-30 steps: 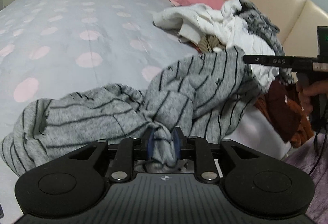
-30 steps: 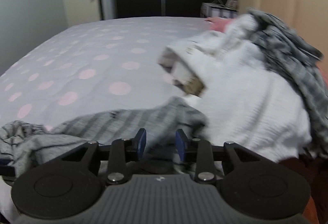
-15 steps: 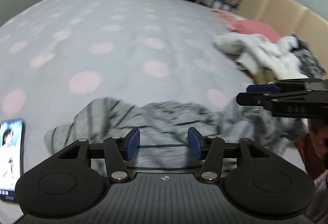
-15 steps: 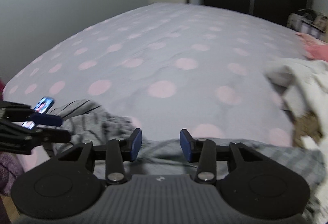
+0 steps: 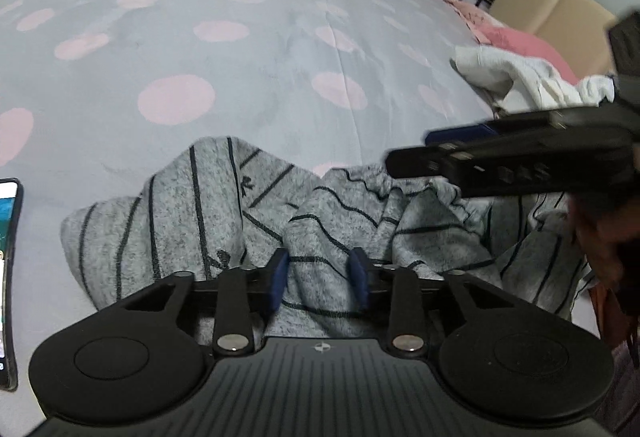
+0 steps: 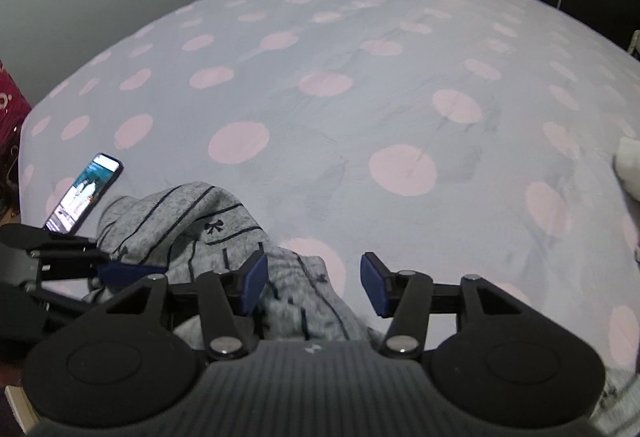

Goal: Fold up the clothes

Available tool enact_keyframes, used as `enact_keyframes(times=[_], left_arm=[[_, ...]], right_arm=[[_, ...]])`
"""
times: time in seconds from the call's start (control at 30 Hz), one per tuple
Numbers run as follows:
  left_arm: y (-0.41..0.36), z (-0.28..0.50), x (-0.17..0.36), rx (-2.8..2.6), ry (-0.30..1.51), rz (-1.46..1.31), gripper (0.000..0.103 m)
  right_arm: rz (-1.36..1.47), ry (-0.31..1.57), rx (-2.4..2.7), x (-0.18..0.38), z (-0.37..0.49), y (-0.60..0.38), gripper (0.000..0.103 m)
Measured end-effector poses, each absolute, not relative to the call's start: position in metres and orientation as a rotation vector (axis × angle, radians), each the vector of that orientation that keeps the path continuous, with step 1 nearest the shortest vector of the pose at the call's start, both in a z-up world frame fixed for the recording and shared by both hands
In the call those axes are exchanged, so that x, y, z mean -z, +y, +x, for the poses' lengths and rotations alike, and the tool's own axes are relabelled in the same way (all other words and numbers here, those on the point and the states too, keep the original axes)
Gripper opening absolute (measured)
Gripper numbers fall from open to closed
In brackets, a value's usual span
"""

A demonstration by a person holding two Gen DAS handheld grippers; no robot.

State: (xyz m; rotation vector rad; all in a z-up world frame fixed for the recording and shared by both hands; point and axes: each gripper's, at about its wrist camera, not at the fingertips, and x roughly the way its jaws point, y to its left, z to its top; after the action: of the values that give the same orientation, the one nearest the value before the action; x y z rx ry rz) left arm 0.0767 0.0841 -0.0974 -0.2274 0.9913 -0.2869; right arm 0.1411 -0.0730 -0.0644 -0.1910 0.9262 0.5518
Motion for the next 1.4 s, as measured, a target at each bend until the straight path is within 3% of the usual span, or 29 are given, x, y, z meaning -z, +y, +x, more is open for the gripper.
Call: enact_keyframes(times=[0.23,0.37,0.4,0.43,0.47,0.7,0.83,0.93,1.1,1.13,1.2,1.27,1.4], left_arm=[[0.092,0.079,0.102,0.299,0.997,-0.257,0.025],[0.093,0.078,0.093,0.297,0.963,-0.265,0.029],[0.093,0.077,0.089,0.295,0.948,-0.259,0.032],[0.093,0.075,0.084,0.289,0.924,-0.255,0.046],[0.094,0.073,0.079,0.284,0.9,-0.251,0.053],[0.107,0.062,0.062,0.16,0.817,-0.24,0.056],[0.108,0.063,0.065,0.069,0.826,-0.18,0.057],[0.1,0.064,0.07,0.062,0.843,-0.136,0.065],[0.086,0.068,0.092,0.025,0.892,0.021,0.065],[0.085,0.068,0.096,0.013,0.899,0.033,0.06],[0.09,0.069,0.098,-0.01,0.902,0.003,0.04],[0.098,0.071,0.097,-0.031,0.897,-0.034,0.008],[0.105,0.071,0.085,-0.059,0.857,-0.055,0.002]], right_arm=[[-0.18,1.068,-0.577,0.102,0.165,-0.064,0.058],[-0.129,1.063,-0.605,0.097,0.16,-0.069,0.026],[-0.143,1.049,-0.606,0.093,0.156,-0.069,0.026],[-0.154,1.031,-0.601,0.088,0.153,-0.07,0.025],[-0.16,1.007,-0.585,0.082,0.149,-0.072,0.025],[-0.137,0.804,-0.334,0.027,0.121,-0.126,0.024],[-0.106,0.691,-0.151,-0.005,0.087,-0.178,0.023],[-0.086,0.61,-0.026,-0.026,0.058,-0.215,0.023],[-0.055,0.531,0.148,-0.043,0.012,-0.267,0.023],[-0.047,0.525,0.185,-0.042,0.005,-0.278,0.023],[-0.033,0.513,0.259,-0.041,-0.01,-0.298,0.023],[-0.032,0.501,0.339,-0.038,-0.024,-0.319,0.023],[-0.025,0.459,0.479,-0.037,-0.047,-0.353,0.023]])
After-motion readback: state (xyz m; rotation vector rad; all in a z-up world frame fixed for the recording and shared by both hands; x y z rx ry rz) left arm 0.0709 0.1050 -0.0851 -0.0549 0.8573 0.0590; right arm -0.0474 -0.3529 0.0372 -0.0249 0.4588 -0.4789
